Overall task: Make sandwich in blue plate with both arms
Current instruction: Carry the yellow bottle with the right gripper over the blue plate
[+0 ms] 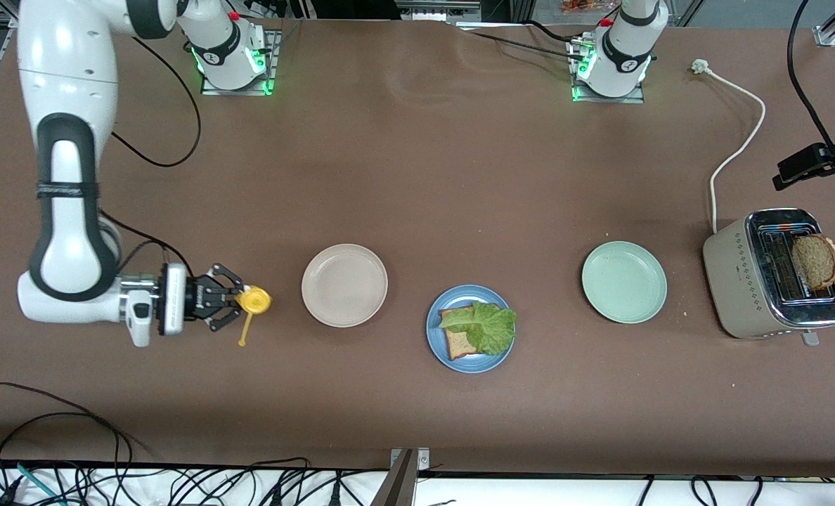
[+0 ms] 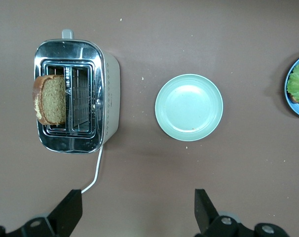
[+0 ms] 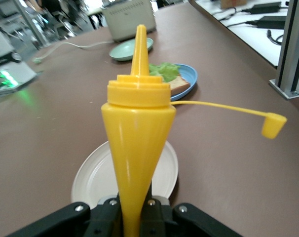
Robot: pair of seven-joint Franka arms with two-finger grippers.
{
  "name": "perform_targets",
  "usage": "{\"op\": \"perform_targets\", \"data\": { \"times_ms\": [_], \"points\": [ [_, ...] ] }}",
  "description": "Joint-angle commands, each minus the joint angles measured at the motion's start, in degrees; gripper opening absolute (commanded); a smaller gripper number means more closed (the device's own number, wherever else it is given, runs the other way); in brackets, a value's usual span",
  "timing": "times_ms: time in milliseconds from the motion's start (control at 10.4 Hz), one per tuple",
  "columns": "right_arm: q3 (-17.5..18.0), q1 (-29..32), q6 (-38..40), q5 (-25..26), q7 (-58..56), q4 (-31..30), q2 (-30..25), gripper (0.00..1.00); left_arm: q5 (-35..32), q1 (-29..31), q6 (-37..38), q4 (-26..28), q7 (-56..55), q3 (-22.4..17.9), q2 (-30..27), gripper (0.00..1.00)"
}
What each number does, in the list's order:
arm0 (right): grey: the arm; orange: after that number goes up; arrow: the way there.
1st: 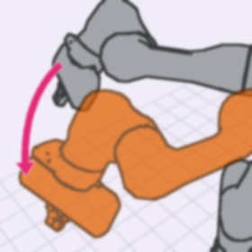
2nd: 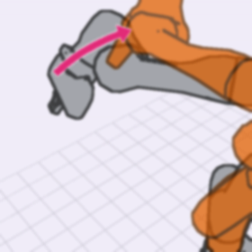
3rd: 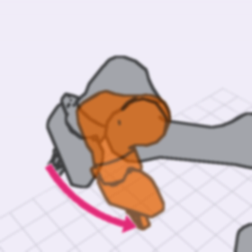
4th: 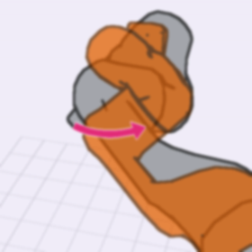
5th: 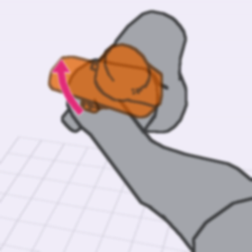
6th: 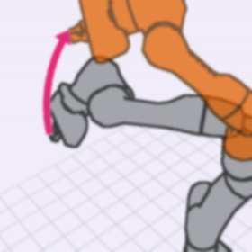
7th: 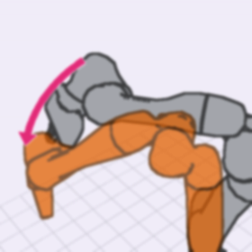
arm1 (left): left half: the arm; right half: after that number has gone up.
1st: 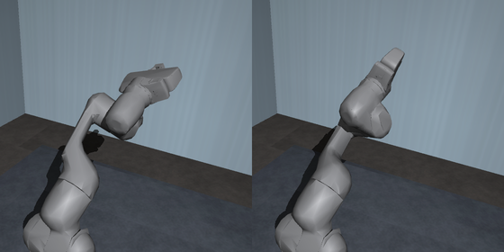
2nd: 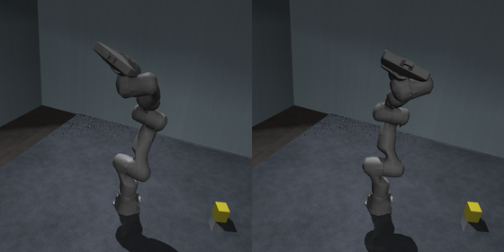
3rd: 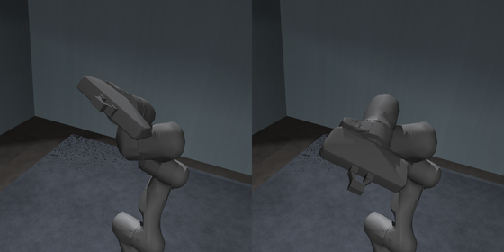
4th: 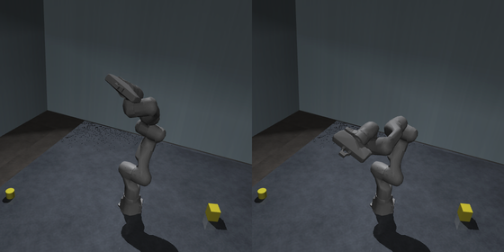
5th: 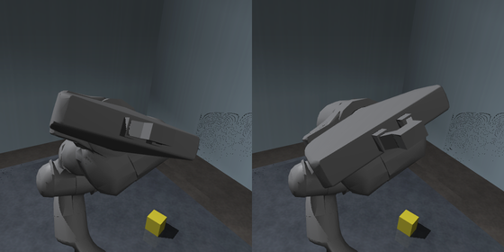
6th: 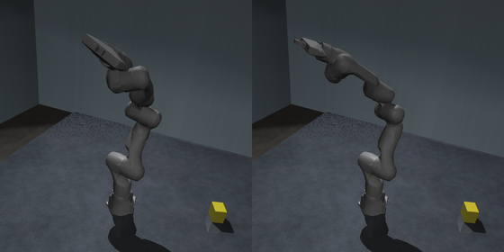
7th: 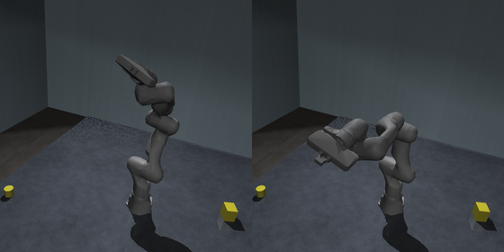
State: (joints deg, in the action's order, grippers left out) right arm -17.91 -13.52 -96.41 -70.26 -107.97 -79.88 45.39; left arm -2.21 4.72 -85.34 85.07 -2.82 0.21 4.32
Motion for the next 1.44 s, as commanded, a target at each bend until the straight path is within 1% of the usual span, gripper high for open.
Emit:
{"op": "perform_targets", "data": {
  "times_ms": [0, 96, 192, 383, 479, 575, 767, 958, 1150, 1246, 1342],
  "points": [
    [-0.64, -9.82, -14.71, 4.68, 9.70, 4.03, 0.66, 0.00, 0.37, 0.12, 0.79, -1.92, -0.17, 0.14, 0.86, 1.00],
    [-0.64, -13.43, -21.21, 6.95, 13.71, 4.03, 0.66, 0.00, 0.37, 0.20, 0.70, -1.92, -0.17, 0.14, 0.86, 1.00],
    [-0.55, -16.60, -27.89, 11.76, 17.50, 4.12, 1.01, 0.00, 0.37, 0.20, 0.70, -1.92, -0.17, 0.14, 0.86, 1.00],
    [-0.46, -23.89, -39.59, 23.27, 26.19, 4.03, 2.15, 0.00, 0.37, 0.20, 0.79, -1.92, -0.17, 0.14, 0.86, 1.00],
    [-0.38, -26.45, -43.56, 29.33, 31.19, 3.77, 3.11, 0.00, 0.45, 0.20, 0.70, -1.92, -0.08, 0.14, 0.86, 1.00],
    [-0.37, -28.99, -47.43, 34.18, 37.07, 3.68, 4.34, 0.00, 0.45, 0.20, 0.79, -2.01, -0.17, 0.14, 0.86, 1.00],
    [-0.46, -32.78, -52.80, 42.10, 48.77, 3.68, 7.15, 0.00, 0.45, 0.20, 0.79, -1.92, -0.17, 0.14, 0.86, 1.00],
    [-0.73, -35.69, -56.24, 52.80, 63.42, 3.59, 9.00, 0.00, 0.45, 0.20, 0.79, -2.01, -0.17, 0.14, 0.86, 1.00],
    [-3.00, -38.85, -57.22, 69.12, 83.00, 3.68, 10.32, 0.00, 0.45, 0.20, 0.79, -1.92, -0.17, 0.14, 0.86, 1.00],
    [-3.27, -39.73, -57.05, 76.69, 91.28, 3.68, 10.59, 0.00, 0.45, 0.20, 0.79, -1.92, -0.17, 0.14, 0.86, 1.00],
    [-3.36, -40.53, -56.09, 83.46, 96.15, 3.68, 10.59, 0.00, 0.45, 0.20, 0.70, -1.92, -0.17, 0.14, 0.86, 1.00]
  ]
}}
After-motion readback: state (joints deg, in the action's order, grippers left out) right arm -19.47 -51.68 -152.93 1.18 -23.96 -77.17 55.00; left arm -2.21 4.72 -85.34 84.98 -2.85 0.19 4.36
